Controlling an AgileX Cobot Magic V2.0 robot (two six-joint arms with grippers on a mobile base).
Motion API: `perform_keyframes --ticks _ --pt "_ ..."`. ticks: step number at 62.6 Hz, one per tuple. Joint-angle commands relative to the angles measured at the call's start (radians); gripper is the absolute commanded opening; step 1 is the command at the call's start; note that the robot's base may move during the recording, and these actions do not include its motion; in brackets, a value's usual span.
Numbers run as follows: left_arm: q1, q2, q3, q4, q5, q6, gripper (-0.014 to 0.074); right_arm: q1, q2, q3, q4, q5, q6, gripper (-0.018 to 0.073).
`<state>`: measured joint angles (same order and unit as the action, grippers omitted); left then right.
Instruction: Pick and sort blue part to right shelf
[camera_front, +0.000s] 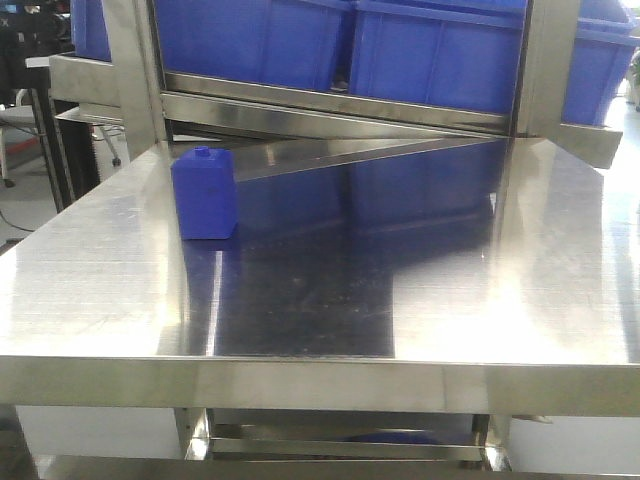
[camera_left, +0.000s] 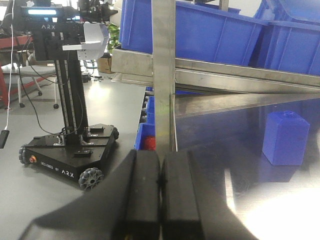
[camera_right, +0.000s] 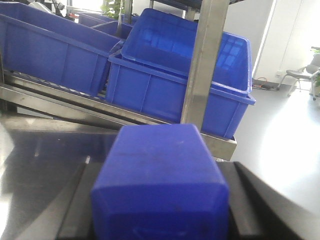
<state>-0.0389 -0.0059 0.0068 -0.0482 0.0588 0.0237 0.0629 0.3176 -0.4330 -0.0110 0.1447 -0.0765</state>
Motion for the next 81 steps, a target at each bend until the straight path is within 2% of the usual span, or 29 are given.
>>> perform_keyframes --ticks 1,40,49,58,66,81 --pt "-0.007 -0.023 0.023 -0.007 -0.082 -0.012 0.0136 -0.007 0.007 -0.027 -0.002 -0.09 0.003 0.0435" --pt "-0.007 -0.023 0.023 -0.007 -0.099 -0.012 0.0136 -0.007 0.007 -0.027 -0.002 -0.09 0.003 0.0435" --pt "-0.012 0.02 -0.046 -0.023 -0.046 -0.024 0.0136 -0.007 0.007 -0.027 -0.002 -0.09 0.003 0.0435" --pt "-0.044 0.097 -0.151 -0.083 0.01 -0.125 0.0136 -0.007 0.007 -0.027 -0.002 -0.09 0.003 0.0435" --pt "-0.089 0.199 -0.237 -0.081 0.012 -0.132 0.0136 -0.007 0.007 -0.027 -0.002 -0.09 0.003 0.0435" --pt "-0.172 0.429 -0.367 -0.025 0.009 -0.132 0.0136 -0.007 0.007 -0.027 -0.002 -0.09 0.003 0.0435"
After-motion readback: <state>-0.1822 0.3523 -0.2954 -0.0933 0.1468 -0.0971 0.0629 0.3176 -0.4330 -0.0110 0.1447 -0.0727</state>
